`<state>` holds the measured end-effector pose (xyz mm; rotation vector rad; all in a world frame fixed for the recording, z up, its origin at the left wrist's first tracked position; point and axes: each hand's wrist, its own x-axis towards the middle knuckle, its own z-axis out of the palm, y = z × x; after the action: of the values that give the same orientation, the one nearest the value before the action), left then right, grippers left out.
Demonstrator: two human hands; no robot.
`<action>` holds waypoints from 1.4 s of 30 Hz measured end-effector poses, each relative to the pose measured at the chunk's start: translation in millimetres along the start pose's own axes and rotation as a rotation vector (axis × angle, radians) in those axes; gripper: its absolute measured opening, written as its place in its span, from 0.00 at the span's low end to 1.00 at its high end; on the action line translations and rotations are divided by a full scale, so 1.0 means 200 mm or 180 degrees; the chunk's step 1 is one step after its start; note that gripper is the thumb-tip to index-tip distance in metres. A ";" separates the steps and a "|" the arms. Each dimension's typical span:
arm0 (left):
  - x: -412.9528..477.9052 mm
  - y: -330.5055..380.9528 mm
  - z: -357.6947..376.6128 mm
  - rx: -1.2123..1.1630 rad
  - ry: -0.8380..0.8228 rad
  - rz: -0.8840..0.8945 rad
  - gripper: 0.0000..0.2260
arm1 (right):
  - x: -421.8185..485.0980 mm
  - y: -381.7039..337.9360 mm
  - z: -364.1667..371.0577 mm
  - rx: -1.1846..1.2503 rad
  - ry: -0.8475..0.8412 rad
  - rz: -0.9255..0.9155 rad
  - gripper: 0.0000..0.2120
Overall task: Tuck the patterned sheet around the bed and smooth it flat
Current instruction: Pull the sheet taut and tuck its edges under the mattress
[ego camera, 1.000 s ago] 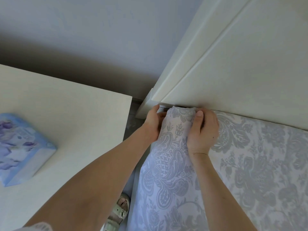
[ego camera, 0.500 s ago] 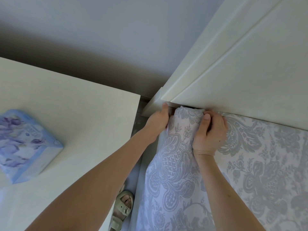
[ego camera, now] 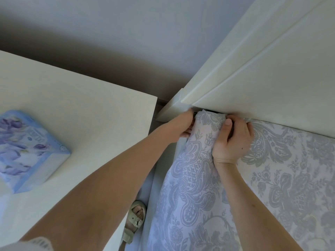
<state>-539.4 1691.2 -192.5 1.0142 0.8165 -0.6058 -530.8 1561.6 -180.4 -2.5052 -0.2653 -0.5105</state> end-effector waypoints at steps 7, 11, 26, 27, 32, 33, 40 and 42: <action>-0.11 0.04 -0.07 0.2107 0.0706 0.0792 0.18 | 0.01 0.01 0.01 -0.0033 -0.0057 0.0053 0.16; -0.21 -0.21 -0.17 0.1098 0.0972 0.0582 0.21 | 0.02 -0.03 -0.04 0.0095 -0.0274 0.0247 0.18; -0.56 -0.99 -0.01 -0.0141 0.0562 -0.0149 0.18 | -0.17 -0.46 -0.10 -0.3156 -0.4918 -0.3729 0.23; -0.55 -0.98 -0.01 -0.0185 0.0544 -0.0232 0.18 | -0.17 -0.49 -0.08 -0.3271 -0.5091 -0.3689 0.20; -0.51 -0.95 0.02 -0.0546 0.0201 -0.0656 0.23 | -0.19 -0.52 -0.04 -0.3807 -0.5452 -0.3631 0.17; -0.51 -0.94 0.03 -0.0590 0.0129 -0.0728 0.25 | -0.18 -0.51 -0.04 -0.3947 -0.5519 -0.3547 0.18; -0.52 -0.99 0.10 -0.1277 -0.0319 -0.0873 0.21 | -0.21 -0.49 0.01 -0.4369 -0.5895 -0.3392 0.21; -0.51 -0.96 0.11 -0.1316 -0.0449 -0.0883 0.26 | -0.22 -0.47 0.02 -0.4384 -0.5916 -0.3376 0.21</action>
<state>-738.5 1598.1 -196.4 0.4797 0.9176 -0.6999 -597.1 1637.5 -154.5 -2.6372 -2.5626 2.2226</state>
